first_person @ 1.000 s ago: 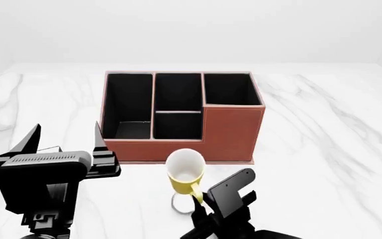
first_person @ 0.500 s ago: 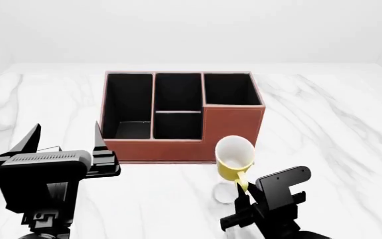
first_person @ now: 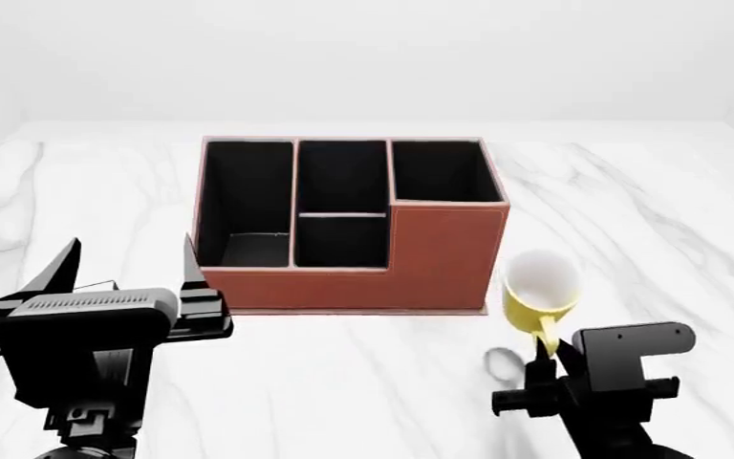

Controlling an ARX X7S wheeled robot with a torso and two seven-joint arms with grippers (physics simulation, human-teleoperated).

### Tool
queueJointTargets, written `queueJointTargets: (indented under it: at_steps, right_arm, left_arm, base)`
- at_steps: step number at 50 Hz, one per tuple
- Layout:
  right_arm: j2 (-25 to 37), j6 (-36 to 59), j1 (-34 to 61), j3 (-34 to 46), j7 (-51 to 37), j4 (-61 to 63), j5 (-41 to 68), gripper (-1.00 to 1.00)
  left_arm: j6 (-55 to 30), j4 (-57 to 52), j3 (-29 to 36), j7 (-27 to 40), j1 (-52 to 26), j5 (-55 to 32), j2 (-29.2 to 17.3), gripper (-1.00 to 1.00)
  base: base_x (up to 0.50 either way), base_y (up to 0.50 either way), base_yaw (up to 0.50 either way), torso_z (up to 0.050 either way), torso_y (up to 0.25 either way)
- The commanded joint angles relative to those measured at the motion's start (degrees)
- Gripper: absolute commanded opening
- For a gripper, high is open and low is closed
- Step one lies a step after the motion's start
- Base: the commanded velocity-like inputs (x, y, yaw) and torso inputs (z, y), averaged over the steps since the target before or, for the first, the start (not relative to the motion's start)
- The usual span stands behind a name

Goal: Pick up the yellow and white mug and place it to the right of the caddy.

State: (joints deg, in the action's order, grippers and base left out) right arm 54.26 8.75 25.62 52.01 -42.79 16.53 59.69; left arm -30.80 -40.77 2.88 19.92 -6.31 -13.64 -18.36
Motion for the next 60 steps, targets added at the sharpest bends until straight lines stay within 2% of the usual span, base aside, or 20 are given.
queueJointTargets:
  at_steps: [1,13,31,45,60]
  right_arm:
    - [-0.1,0.3,1.7,-2.3,-1.7,-2.9,-1.2,-1.00]
    - [-3.6,2.3,6.3,-3.1,-0.6,-10.7,-1.4,-1.00]
    - [-12.8,2.4,13.4,-2.8,8.5,-28.5,-3.1,-1.00]
    - [-22.1,0.5,19.0,-1.6,17.8,-46.6,-5.7,-1.00]
    - [-26.7,-1.6,20.7,-1.2,21.5,-57.6,-7.3,-1.00]
  left_arm:
    - [0.3,0.2,0.0,0.2,0.1,-0.2,-0.2,1.00]
    - [0.6,0.6,0.0,0.4,0.2,-0.4,-0.4,1.00]
    - [-0.3,0.2,0.5,1.0,-0.3,-0.5,-0.8,1.00]
    - [-0.7,0.2,0.9,1.3,-0.8,-0.7,-1.0,1.00]
    - [-0.7,-0.1,1.1,1.6,-0.8,-0.8,-1.3,1.00]
  base:
    - [0.00,0.00,0.00,0.000,0.000]
    - [0.00,0.00,0.00,0.000,0.001]
    - [0.00,0.00,0.00,0.000,0.001]
    - [0.00,0.00,0.00,0.000,0.001]
    - [0.00,0.00,0.00,0.000,0.001]
